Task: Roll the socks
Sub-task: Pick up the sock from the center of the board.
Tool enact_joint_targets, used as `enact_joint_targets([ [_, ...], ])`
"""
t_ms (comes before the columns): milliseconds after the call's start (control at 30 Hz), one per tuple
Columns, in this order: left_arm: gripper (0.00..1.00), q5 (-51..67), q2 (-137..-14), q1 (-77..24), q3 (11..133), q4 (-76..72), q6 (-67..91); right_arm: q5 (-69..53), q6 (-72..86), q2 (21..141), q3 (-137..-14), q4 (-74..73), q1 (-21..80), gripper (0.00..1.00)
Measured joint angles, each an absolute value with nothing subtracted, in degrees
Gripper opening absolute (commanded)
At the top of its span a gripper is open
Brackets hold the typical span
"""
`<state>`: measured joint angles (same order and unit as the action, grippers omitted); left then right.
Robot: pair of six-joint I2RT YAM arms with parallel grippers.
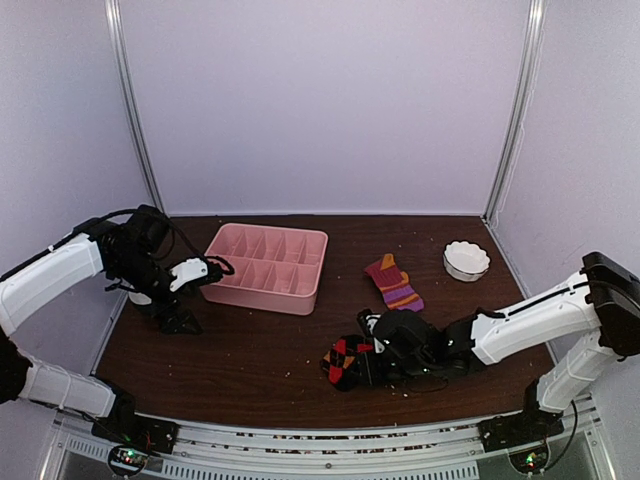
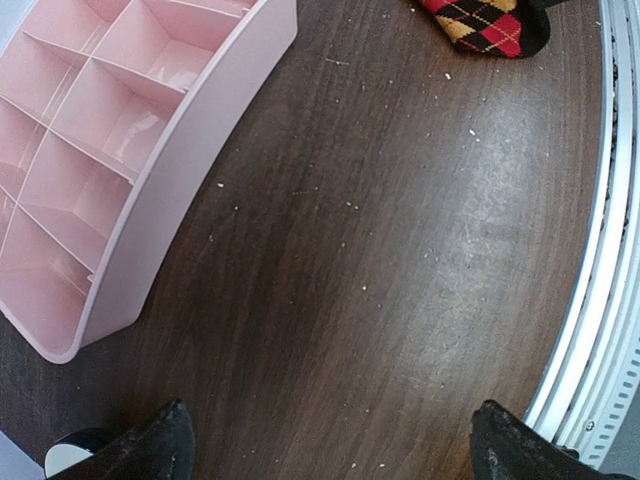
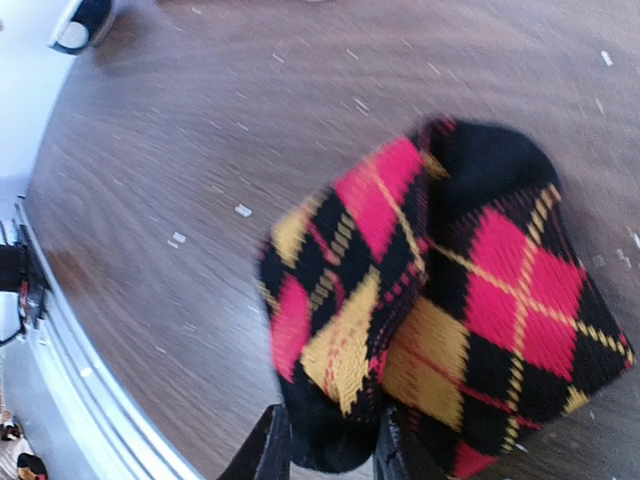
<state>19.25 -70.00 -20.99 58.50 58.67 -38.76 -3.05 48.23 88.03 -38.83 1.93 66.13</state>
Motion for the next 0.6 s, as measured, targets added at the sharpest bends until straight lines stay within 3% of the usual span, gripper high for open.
enact_joint_targets([
  [333,0.98,17.96,-68.75,-20.99,58.50,59.35,-39.44,-3.05,48.05,92.40,-43.03,1.41,65.82,0.22],
  [467,0.98,17.58,-68.62,-20.99,58.50,60.03,-39.59,-3.29,48.10,94.89,-43.03,1.32,65.73,0.00],
  [600,0.98,17.52,-68.42,-20.99,58.50,60.10,-39.62,-3.66,48.07,94.94,-43.31,0.78,65.76,0.00],
])
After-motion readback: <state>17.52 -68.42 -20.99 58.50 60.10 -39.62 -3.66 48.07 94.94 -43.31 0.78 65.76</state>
